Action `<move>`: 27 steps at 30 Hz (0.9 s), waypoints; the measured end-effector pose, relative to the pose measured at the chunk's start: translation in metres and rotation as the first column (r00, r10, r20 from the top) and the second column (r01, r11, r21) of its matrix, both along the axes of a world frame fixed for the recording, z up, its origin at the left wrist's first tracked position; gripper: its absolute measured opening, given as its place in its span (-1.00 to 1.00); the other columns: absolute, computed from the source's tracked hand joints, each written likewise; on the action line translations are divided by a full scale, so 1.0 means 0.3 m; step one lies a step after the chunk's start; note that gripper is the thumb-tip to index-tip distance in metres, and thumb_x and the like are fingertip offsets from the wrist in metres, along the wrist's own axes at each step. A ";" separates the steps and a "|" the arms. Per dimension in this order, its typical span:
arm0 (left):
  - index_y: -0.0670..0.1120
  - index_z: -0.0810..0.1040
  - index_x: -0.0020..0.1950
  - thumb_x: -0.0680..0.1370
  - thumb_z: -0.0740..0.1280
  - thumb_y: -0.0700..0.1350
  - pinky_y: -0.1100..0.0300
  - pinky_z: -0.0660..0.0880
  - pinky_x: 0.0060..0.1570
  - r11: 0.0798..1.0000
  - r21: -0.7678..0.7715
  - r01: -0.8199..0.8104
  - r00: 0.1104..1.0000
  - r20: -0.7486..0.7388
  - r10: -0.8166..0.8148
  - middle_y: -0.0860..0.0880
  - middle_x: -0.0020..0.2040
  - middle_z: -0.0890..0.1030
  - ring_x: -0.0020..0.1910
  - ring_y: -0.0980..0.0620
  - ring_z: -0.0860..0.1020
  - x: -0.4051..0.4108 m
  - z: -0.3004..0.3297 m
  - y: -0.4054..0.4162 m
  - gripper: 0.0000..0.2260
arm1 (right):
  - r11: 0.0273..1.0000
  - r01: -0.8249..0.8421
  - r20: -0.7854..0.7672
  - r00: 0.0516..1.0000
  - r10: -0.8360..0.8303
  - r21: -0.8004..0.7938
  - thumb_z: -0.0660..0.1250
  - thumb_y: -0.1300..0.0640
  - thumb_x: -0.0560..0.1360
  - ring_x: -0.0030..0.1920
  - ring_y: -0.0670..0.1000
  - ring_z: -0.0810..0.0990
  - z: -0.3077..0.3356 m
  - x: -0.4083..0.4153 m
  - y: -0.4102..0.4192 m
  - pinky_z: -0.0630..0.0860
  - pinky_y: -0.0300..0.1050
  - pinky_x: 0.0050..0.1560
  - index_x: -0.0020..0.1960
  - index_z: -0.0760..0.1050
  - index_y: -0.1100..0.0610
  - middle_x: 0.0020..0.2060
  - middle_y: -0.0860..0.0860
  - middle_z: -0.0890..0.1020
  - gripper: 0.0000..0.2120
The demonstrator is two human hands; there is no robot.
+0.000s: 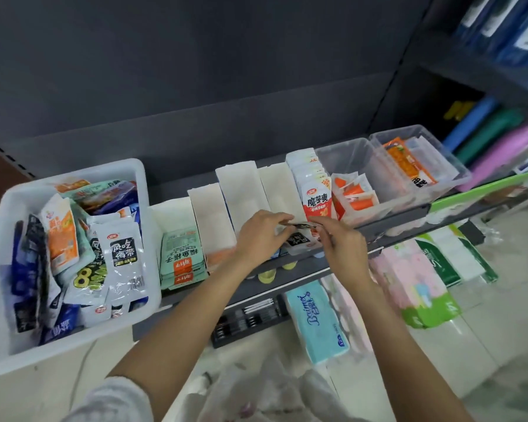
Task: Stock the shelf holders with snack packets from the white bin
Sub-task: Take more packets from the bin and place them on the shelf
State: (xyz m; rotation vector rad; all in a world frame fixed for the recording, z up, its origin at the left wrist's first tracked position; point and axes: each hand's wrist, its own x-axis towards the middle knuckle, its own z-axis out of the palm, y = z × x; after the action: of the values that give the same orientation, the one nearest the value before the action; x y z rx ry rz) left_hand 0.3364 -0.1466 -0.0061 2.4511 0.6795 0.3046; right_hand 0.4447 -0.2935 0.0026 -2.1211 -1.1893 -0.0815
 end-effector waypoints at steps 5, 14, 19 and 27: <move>0.04 0.57 0.21 0.55 0.29 -0.01 0.04 0.39 0.09 0.987 0.144 0.066 0.998 -0.022 -0.063 0.02 0.11 0.62 0.12 -0.04 0.46 -0.018 -0.020 -0.001 -0.75 | 0.990 -0.125 0.093 0.987 0.130 -0.059 0.42 0.34 0.40 -0.25 0.08 0.63 -0.027 0.019 0.063 0.47 -0.18 -0.27 -0.06 0.63 0.13 -0.21 0.03 0.68 -0.82; 0.07 0.46 0.32 0.52 0.13 0.20 0.11 0.44 0.03 0.990 0.005 0.142 0.975 -0.173 -0.139 0.01 0.07 0.65 0.04 -0.03 0.55 -0.077 0.026 -0.022 -0.57 | 0.909 -0.244 0.027 0.963 0.269 -0.338 0.27 0.36 0.41 -0.03 0.10 0.62 -0.003 0.038 0.078 0.43 -0.04 0.10 0.04 0.64 0.10 -0.03 0.04 0.68 -0.69; 0.06 0.54 0.22 0.55 0.30 -0.06 0.26 0.43 0.06 0.982 -0.160 -0.105 0.980 0.152 0.129 0.14 0.03 0.64 0.05 0.17 0.53 -0.254 0.131 -0.004 -0.76 | 0.988 -0.142 -0.259 0.953 0.154 0.068 0.21 0.42 0.50 -0.01 -0.14 0.57 0.129 -0.075 0.082 0.53 -0.26 0.02 0.14 0.58 0.17 0.00 0.02 0.66 -0.68; 0.06 0.58 -0.06 0.51 0.23 -0.01 0.36 0.45 -0.24 0.797 -0.236 -0.555 0.682 0.420 0.599 0.15 -0.23 0.61 -0.26 0.17 0.55 -0.759 0.167 0.129 -0.86 | 0.884 -0.447 -0.401 0.790 0.463 0.139 0.21 0.30 0.54 -0.09 -0.21 0.59 0.192 -0.475 0.303 0.49 -0.37 -0.11 0.13 0.57 0.07 -0.07 -0.10 0.66 -0.73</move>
State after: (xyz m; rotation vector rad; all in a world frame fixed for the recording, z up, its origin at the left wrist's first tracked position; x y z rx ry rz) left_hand 0.1087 -0.1081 0.0441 1.8812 1.1955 1.0657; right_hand 0.3021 -0.2025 0.0602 -1.6409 -1.3715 0.5500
